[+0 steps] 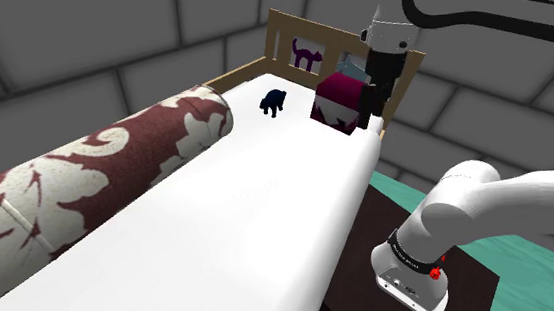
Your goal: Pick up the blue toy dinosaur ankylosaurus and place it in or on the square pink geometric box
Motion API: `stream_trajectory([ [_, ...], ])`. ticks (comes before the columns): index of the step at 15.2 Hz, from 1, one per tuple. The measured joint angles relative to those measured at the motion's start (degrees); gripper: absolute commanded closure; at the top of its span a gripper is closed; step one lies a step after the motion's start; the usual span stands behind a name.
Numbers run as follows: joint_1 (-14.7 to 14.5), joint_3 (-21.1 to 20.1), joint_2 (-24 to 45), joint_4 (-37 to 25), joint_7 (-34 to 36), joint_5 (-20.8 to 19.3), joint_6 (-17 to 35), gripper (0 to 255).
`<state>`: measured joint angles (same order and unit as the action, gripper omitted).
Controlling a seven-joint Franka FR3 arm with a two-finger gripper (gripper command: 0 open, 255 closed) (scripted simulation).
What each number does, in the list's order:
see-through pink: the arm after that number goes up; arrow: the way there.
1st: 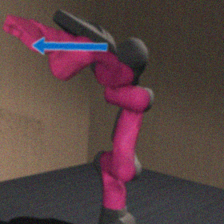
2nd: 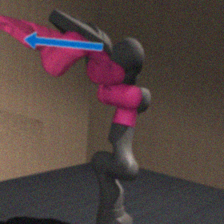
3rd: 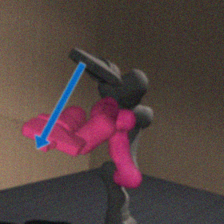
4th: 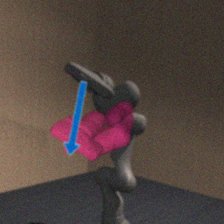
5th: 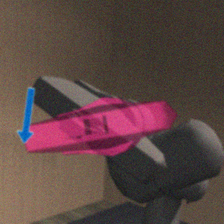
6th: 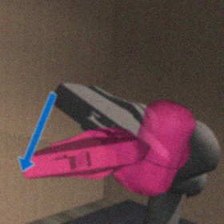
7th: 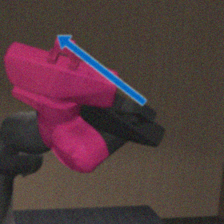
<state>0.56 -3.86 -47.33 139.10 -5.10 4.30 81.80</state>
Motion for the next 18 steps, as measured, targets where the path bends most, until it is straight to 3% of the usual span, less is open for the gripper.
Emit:
stream_trajectory([
  [3,0.5,-1.2,2.4,-0.6,2.2,0.6,2.1,0],
  [10,3.8,-6.6,15.4,-4.5,13.9,1.3,12.9,0],
  [18,8.0,-10.8,32.9,-14.6,28.5,-2.4,21.6,0],
])
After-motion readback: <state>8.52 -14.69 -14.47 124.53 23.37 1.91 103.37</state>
